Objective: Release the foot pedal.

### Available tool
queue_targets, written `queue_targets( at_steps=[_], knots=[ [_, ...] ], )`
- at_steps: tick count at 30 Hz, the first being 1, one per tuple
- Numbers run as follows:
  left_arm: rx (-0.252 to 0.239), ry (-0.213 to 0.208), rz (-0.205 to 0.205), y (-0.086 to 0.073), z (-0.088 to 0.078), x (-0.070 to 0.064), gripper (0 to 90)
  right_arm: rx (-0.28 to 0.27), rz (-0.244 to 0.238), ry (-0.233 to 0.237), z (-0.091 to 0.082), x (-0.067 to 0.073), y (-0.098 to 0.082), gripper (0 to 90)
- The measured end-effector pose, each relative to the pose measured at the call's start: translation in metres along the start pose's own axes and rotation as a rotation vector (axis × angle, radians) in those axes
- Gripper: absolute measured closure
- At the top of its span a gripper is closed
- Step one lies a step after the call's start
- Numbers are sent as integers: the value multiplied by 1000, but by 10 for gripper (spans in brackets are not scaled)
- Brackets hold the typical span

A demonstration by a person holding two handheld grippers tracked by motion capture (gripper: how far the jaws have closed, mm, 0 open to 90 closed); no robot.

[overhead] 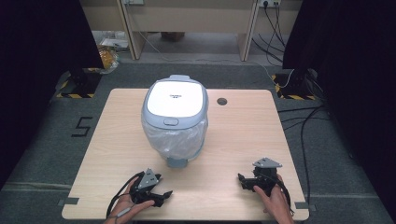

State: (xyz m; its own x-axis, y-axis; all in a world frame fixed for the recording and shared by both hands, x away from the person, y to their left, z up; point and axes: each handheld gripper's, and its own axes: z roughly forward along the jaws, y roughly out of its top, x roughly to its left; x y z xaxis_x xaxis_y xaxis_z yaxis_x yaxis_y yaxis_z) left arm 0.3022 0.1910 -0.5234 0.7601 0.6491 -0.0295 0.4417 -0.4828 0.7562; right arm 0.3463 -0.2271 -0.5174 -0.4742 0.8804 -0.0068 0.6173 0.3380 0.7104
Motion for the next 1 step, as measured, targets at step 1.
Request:
queue_targets(
  at_steps=[1],
  knots=[
    [0, 0, 0, 0, 0, 0, 214, 3, -1, 1, 0, 0, 0, 60]
  ],
)
